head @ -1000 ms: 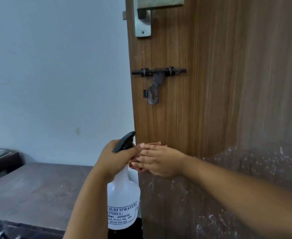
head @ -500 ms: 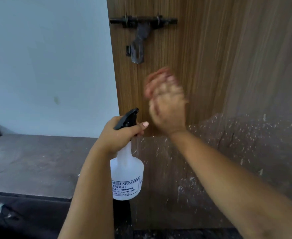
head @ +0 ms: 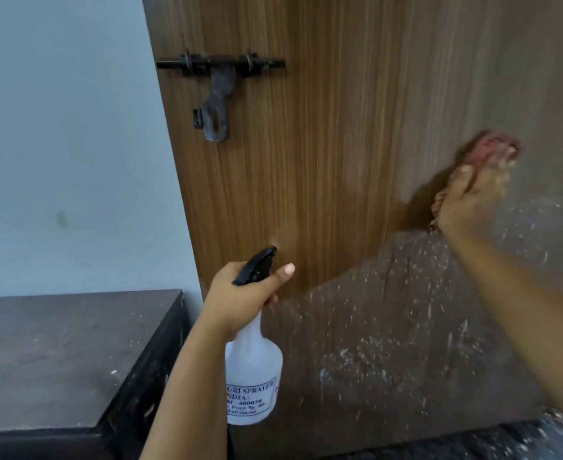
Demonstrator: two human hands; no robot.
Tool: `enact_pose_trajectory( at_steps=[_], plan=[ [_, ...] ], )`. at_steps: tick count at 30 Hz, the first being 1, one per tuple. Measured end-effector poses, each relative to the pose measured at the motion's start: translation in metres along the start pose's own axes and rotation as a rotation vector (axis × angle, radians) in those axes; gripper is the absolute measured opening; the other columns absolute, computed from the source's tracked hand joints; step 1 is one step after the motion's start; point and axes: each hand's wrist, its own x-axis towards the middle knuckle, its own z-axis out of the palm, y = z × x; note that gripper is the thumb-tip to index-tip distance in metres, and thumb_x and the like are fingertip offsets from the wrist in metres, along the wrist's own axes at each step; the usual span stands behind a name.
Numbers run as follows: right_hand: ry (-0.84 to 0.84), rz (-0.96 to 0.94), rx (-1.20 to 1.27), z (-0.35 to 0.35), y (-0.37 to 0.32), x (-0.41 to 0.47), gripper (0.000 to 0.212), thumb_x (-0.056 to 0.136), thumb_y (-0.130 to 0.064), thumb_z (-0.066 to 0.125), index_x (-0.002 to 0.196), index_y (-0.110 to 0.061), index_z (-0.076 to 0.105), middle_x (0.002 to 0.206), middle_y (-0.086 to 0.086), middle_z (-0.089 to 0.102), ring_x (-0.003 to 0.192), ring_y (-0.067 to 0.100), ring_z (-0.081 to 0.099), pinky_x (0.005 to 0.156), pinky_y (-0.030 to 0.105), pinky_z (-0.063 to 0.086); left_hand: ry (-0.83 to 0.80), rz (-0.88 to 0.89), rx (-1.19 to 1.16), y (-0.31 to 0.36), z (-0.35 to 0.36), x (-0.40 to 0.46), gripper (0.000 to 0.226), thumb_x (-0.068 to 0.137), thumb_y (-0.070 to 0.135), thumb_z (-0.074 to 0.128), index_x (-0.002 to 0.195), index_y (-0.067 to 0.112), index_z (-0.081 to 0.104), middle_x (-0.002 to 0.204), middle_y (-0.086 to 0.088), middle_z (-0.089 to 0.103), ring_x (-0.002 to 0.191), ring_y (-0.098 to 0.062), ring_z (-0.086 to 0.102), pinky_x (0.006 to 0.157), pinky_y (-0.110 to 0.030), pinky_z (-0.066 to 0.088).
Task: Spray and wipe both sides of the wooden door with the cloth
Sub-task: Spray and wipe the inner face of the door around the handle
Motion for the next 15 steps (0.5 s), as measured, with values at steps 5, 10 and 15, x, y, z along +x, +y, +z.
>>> enact_pose_trajectory(
  at_steps=[5,10,15],
  plan=[
    [0.132,0.268,0.092,0.017,-0.025,-0.012,0.062,0.105,-0.038,0.023,0.156,-0.004,0.015,0.163,0.014,0.015,0.151,0.032,0.014,0.123,0.04,0.01,-0.198,-0.014,0.085,-0.017,0.018,0.004,0.052,0.077,0.056,0.075,0.086,0.005,0.072,0.075,-0.006,0.075,0.078,-0.022,0.073,0.084,-0.037,0.058],
    [-0.185,-0.42,-0.086,0.072,-0.109,-0.119,0.055,0.104,-0.033,0.026,0.151,-0.005,0.034,0.157,0.018,0.03,0.15,0.032,0.018,0.122,0.05,0.013,0.052,0.054,-0.14,-0.016,0.0,-0.003,0.045,0.08,0.039,0.074,0.088,-0.005,0.07,0.079,-0.016,0.074,0.077,-0.02,0.072,0.068,-0.016,0.052],
    [-0.635,-1.309,-0.281,0.093,-0.121,-0.219,0.047,0.087,-0.045,0.062,0.13,-0.025,0.061,0.131,0.001,0.061,0.129,0.022,0.04,0.116,0.04,0.019,0.015,0.116,-0.112,-0.008,-0.027,-0.005,0.054,0.074,0.053,0.082,0.086,0.001,0.071,0.081,-0.032,0.066,0.077,-0.046,0.067,0.07,-0.04,0.054]
  ],
)
